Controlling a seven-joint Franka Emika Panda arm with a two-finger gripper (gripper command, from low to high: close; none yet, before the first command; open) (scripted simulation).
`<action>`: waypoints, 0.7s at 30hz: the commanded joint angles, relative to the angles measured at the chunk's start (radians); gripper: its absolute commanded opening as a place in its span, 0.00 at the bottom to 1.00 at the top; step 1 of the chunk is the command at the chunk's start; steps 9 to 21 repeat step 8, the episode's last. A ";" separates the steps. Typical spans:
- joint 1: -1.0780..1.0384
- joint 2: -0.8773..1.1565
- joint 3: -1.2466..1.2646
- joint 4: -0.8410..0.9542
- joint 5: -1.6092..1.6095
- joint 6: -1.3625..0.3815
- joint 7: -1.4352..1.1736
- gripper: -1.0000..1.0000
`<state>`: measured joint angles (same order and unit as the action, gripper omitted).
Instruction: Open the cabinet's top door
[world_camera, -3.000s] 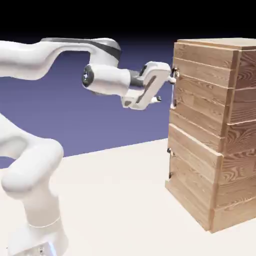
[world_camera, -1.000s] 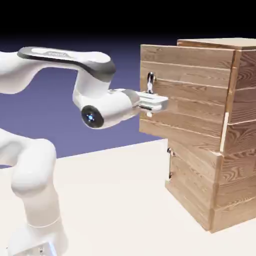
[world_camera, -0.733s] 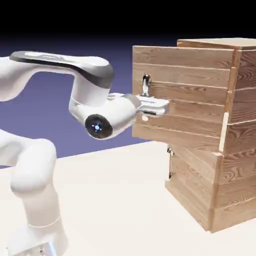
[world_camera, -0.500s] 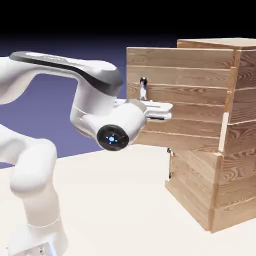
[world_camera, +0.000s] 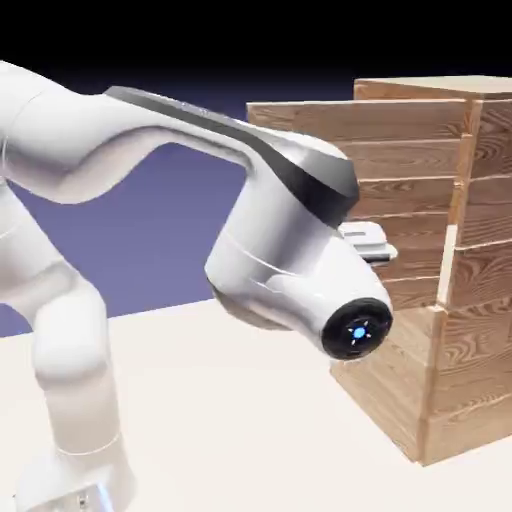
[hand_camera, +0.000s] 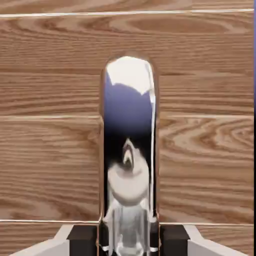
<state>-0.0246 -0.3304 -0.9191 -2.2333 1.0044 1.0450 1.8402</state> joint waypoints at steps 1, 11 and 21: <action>0.015 0.036 -0.025 0.030 -0.003 -0.042 -0.017 0.00; 0.042 0.290 -0.131 0.215 0.005 -0.305 -0.146 0.00; 0.042 0.290 -0.131 0.215 0.005 -0.305 -0.146 0.00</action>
